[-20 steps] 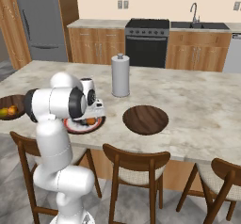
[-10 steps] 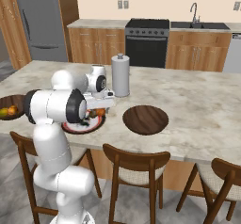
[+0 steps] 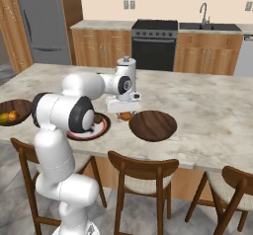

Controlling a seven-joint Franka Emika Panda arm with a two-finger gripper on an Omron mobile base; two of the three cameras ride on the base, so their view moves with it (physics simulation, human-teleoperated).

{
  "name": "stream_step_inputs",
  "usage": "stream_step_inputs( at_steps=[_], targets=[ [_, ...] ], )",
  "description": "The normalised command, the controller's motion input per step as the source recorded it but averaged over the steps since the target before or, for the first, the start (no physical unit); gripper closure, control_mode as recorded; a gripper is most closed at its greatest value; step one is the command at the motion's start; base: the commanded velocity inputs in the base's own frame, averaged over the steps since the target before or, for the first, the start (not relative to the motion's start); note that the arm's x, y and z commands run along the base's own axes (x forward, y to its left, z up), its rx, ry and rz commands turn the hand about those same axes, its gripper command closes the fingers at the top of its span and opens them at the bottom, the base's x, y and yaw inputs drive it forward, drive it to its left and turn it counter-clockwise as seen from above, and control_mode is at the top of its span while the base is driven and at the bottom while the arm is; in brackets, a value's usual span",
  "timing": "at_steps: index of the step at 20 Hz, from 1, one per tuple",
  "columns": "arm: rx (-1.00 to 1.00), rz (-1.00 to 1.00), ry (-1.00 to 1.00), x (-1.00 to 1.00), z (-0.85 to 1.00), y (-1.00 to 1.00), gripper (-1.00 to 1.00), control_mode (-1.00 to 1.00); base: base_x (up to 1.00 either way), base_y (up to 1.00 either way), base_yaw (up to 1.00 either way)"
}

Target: Take the fruits from the plate on the dining counter and place two fruits in each bowl.

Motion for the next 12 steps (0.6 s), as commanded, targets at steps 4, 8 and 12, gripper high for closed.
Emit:
stream_step_inputs(
  at_steps=[4, 8, 12],
  targets=[
    [-0.06, 0.00, 0.00, 0.13, -0.08, -0.84, 1.00, -1.00, 0.00, 0.00, 0.00],
    [-0.06, -0.01, 0.00, 0.26, -0.21, -0.67, 1.00, -1.00, 0.00, 0.00, 0.00],
    [-0.01, -0.01, 0.00, 0.38, -0.28, -0.46, 1.00, -1.00, 0.00, 0.00, 0.00]
  ],
)
